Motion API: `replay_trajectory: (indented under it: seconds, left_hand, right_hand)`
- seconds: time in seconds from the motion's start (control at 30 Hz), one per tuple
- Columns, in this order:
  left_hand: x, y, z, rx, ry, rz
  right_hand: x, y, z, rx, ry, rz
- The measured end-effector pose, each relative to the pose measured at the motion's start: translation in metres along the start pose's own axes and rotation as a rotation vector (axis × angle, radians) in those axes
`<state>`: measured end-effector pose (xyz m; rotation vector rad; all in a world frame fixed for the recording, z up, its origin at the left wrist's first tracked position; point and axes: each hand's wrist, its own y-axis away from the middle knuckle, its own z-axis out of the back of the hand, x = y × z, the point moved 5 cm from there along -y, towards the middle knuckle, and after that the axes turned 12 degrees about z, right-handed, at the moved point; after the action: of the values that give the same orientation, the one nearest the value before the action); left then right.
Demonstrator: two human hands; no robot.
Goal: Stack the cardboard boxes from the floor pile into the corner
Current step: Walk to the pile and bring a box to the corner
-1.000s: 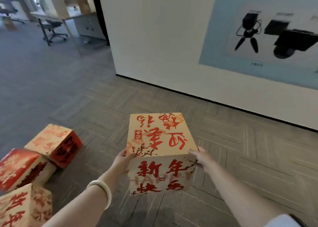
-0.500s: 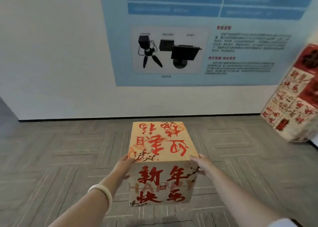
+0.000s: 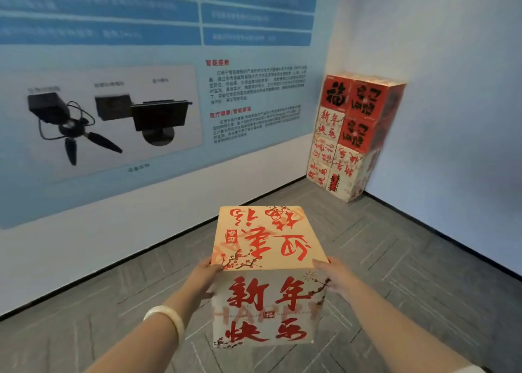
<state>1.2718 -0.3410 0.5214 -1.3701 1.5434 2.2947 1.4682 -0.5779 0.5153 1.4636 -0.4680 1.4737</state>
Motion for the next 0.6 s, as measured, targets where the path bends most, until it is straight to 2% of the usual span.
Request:
replay_trajectory:
  seconds: [0.17, 0.37, 0.6]
  left_hand:
    - [-0.093, -0.066, -0.037, 0.13, -0.13, -0.044]
    - [-0.167, -0.122, -0.122, 0.279, -0.235, -0.06]
    - [-0.253, -0.202, -0.234, 0.326, -0.362, -0.075]
  right_hand:
    - [0.029, -0.04, 0.031, -0.143, -0.088, -0.04]
    - [0.042, -0.091, 0.096, -0.331, -0.154, -0.065]
    - [0.044, -0.187, 0.183, -0.432, -0.17, -0.097]
